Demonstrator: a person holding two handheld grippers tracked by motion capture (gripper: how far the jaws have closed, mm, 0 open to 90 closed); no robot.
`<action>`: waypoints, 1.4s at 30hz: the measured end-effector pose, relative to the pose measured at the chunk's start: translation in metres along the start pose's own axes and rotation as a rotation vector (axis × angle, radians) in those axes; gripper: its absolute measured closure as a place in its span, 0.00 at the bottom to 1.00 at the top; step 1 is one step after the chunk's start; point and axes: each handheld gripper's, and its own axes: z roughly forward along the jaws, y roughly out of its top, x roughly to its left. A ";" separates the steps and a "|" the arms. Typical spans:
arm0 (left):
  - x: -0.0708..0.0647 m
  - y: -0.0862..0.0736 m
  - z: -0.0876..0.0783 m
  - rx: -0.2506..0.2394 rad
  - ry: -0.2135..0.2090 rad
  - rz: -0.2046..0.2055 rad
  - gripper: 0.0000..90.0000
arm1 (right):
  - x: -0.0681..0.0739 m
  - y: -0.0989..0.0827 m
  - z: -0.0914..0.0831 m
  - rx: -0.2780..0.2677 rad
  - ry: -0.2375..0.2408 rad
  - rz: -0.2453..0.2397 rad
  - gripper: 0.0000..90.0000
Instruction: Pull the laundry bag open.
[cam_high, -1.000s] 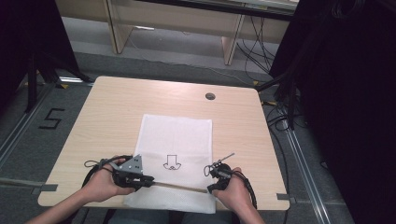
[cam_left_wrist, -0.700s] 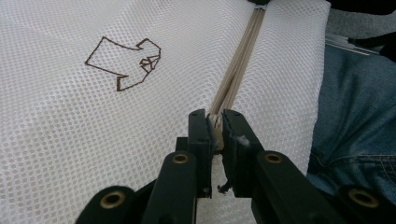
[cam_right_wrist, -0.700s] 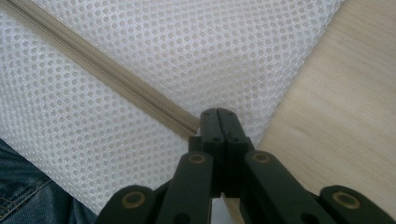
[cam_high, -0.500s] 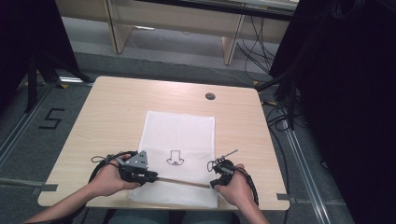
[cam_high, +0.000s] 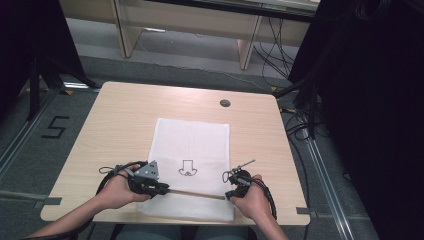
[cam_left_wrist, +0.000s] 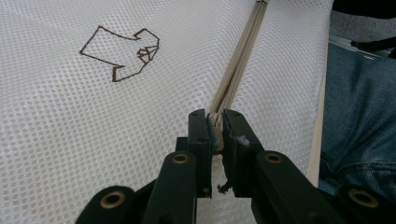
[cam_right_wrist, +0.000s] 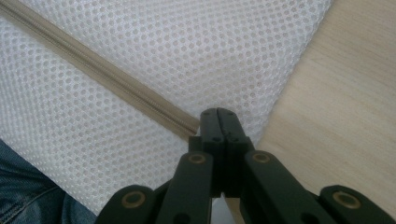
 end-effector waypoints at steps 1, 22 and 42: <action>0.000 0.000 0.000 0.000 -0.002 0.001 0.91 | -0.002 0.000 0.000 -0.014 -0.012 -0.030 1.00; -0.003 -0.002 -0.005 -0.020 -0.019 -0.008 0.91 | -0.002 0.000 0.001 -0.021 -0.010 -0.039 1.00; 0.001 -0.009 -0.017 -0.029 -0.014 -0.008 0.91 | -0.004 0.000 0.001 -0.018 0.000 -0.030 1.00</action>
